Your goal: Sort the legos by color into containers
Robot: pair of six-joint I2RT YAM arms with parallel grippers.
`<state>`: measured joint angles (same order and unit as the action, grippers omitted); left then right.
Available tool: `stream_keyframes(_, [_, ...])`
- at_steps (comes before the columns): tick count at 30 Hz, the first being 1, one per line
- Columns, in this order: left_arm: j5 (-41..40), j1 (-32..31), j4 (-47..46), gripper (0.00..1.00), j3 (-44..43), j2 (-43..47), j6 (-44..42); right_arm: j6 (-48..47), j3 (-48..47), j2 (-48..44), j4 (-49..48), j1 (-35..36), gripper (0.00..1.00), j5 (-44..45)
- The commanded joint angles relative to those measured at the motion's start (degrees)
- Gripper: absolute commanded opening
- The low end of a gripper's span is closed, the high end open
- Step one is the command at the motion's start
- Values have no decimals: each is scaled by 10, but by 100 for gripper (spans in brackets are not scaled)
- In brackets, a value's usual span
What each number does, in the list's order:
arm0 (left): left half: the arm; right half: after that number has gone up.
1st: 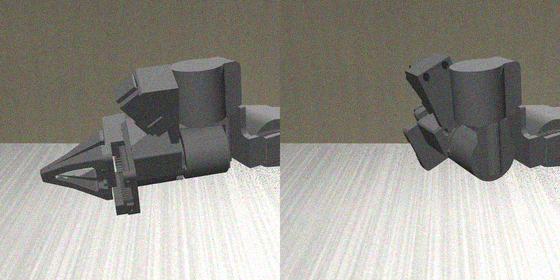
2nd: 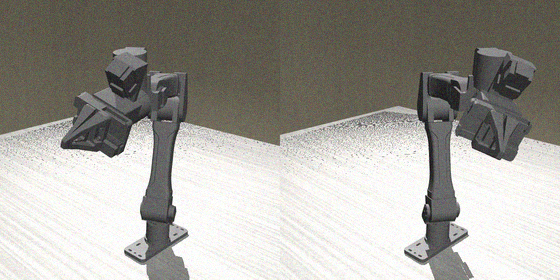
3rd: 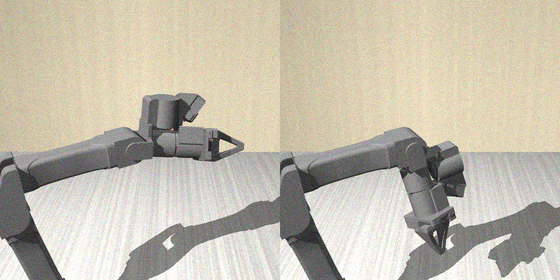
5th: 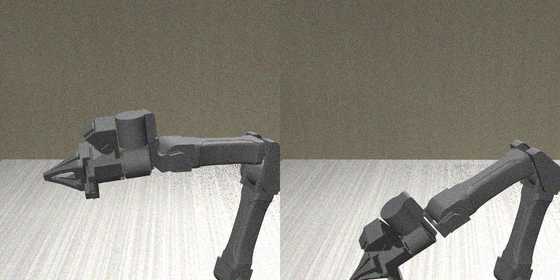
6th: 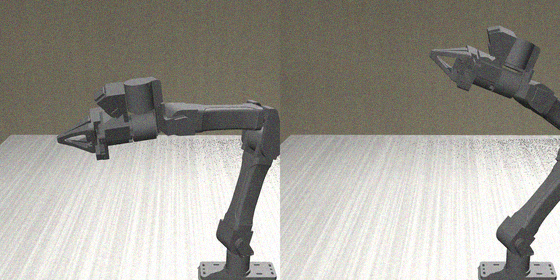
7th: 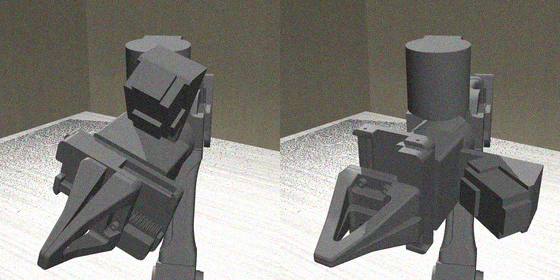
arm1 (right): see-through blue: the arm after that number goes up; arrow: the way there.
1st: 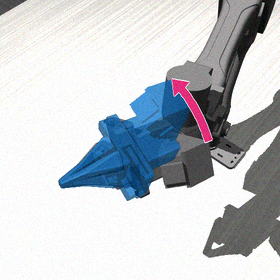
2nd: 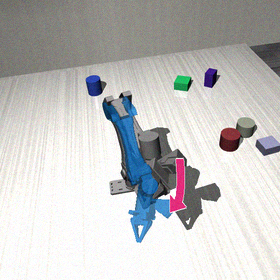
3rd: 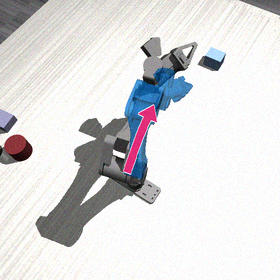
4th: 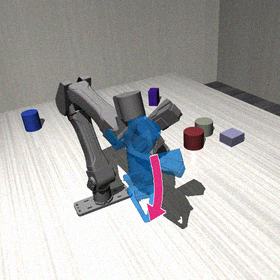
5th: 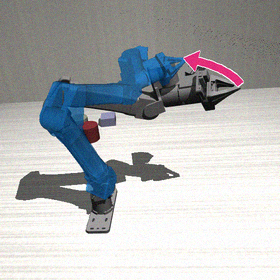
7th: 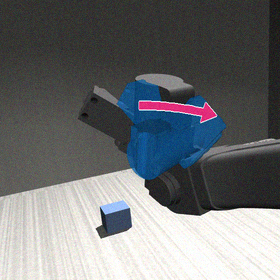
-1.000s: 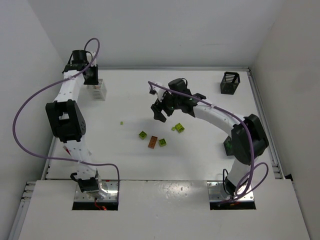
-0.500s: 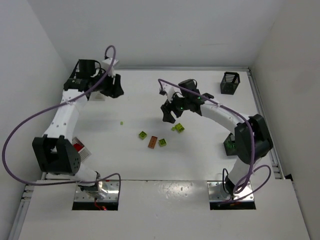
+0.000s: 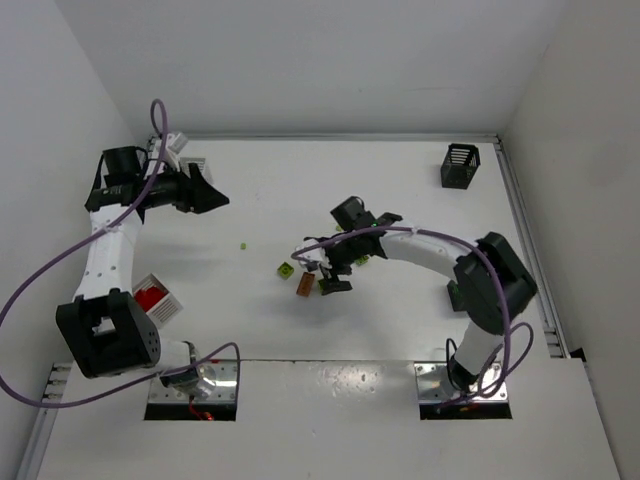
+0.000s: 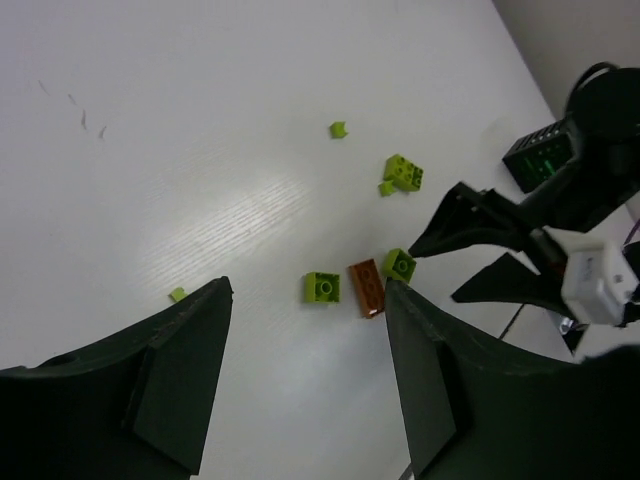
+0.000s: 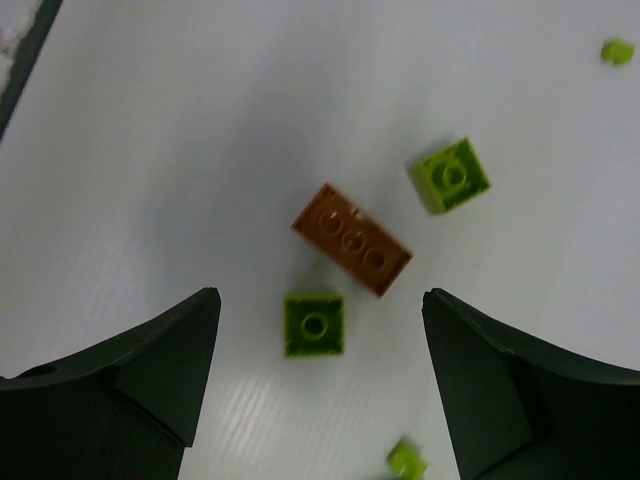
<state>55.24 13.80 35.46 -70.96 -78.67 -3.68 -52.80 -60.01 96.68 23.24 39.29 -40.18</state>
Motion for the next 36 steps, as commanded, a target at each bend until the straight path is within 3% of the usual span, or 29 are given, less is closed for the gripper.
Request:
stream_keyframes(1, [99,32,-23,68,7,26,18,-129,-81,58,4,34,82,-53])
stream_keyframes(5, [113,64,-23,71,21,40,24,-201,-163,144,77,54,82,-53])
stream_keyframes(10, [131,93,-3,71,27,56,13,-219,-221,213,149,62,79,-42])
stream_keyframes(21, [159,113,23,71,27,39,-24,-219,-175,186,134,55,78,-26])
stream_keyframes(36, [159,113,34,72,16,12,-41,-213,-236,278,137,27,78,29])
